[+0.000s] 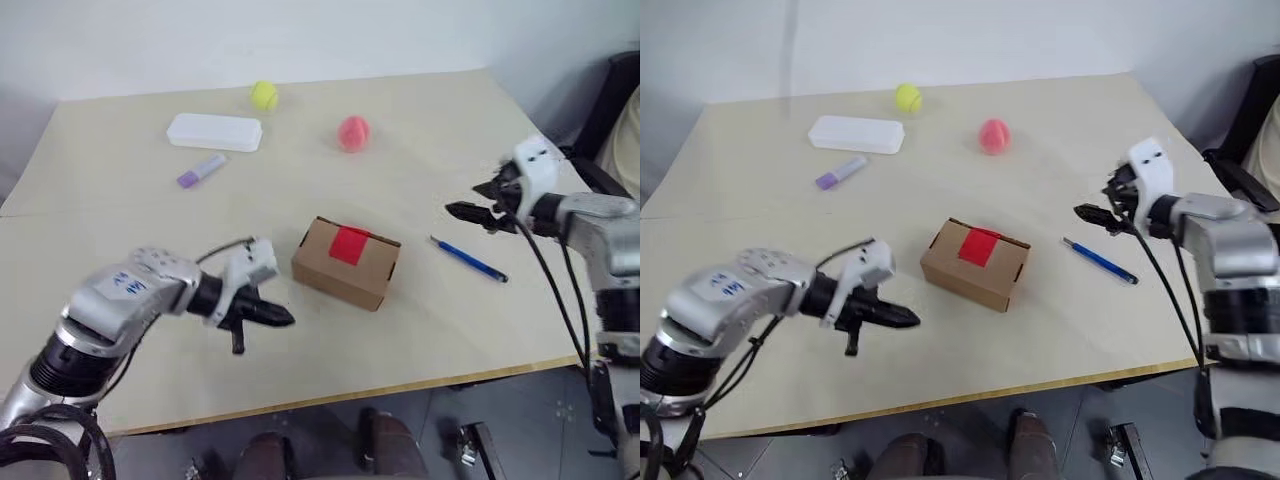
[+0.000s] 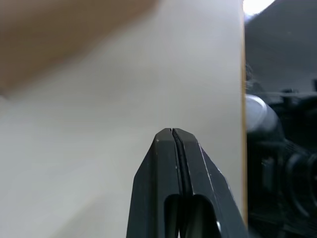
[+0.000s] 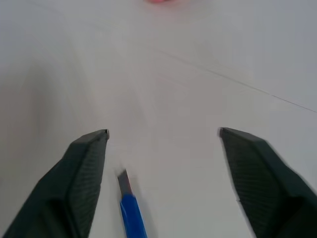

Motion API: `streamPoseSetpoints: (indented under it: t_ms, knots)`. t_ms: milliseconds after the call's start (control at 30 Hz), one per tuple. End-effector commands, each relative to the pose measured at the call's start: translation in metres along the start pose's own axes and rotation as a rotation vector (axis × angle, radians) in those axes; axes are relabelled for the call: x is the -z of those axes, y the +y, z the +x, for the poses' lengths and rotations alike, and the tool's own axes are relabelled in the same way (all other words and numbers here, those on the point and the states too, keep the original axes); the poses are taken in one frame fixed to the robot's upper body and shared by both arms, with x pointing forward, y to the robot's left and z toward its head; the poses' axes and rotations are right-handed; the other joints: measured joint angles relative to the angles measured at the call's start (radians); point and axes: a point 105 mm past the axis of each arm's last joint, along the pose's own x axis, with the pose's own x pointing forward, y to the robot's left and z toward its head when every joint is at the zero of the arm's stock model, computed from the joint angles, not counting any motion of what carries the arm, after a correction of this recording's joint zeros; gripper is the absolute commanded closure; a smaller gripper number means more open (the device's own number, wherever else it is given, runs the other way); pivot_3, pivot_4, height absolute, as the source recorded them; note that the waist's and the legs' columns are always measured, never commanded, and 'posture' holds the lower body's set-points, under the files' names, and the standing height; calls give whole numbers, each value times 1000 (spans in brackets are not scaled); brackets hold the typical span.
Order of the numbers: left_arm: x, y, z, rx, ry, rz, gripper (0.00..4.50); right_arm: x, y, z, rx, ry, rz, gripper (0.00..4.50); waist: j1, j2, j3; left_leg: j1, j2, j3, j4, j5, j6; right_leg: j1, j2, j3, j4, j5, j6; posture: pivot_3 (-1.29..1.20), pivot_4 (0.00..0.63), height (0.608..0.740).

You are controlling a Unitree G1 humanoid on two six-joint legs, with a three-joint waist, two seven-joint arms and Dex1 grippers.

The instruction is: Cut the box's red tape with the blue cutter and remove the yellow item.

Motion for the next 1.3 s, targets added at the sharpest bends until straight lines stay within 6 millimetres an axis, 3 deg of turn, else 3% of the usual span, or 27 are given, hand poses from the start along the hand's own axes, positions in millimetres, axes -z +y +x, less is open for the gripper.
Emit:
streamPoseSetpoints:
  t_ms: [33,167,233,400,600,833,1300]
  knots:
    - [-11,8,8,-98,-58,54,4500,3,2,19,-57,49,-87,2443,0,0,0,-2,0,0,1,0,0,-1,0,-1,-1,0,0,0,150,740]
    - [-21,21,17,-192,-138,37,4500,6,13,40,-130,100,-168,3813,-8,0,0,-2,-1,-1,0,0,0,-1,0,-2,-1,1,2,0,150,740]
    - [-27,27,20,-231,-177,28,4500,2,28,53,-198,97,-175,4469,-11,1,0,-2,0,-2,-1,0,0,-2,0,-3,-1,1,2,0,150,740]
    - [-36,38,19,-306,-237,7,4500,0,69,61,-426,120,-221,4469,-15,1,0,-2,0,-2,-1,1,-1,-2,0,-4,1,1,2,0,150,740]
    - [-44,49,9,-361,-277,4,4500,-2,116,42,-644,118,-260,4469,-4,1,1,-3,0,-5,1,1,-1,-2,0,-5,1,1,2,0,150,740]
    - [-46,59,-1,-397,-286,3,4500,-12,163,27,-728,72,-241,4469,-5,1,1,-3,0,-5,2,1,-2,-2,0,-5,2,1,2,0,150,740]
    - [-37,56,-11,-374,-229,-1,4500,-12,184,44,-658,43,-193,4469,-8,1,1,-2,0,-4,1,1,-2,-2,0,-5,3,1,2,0,150,740]
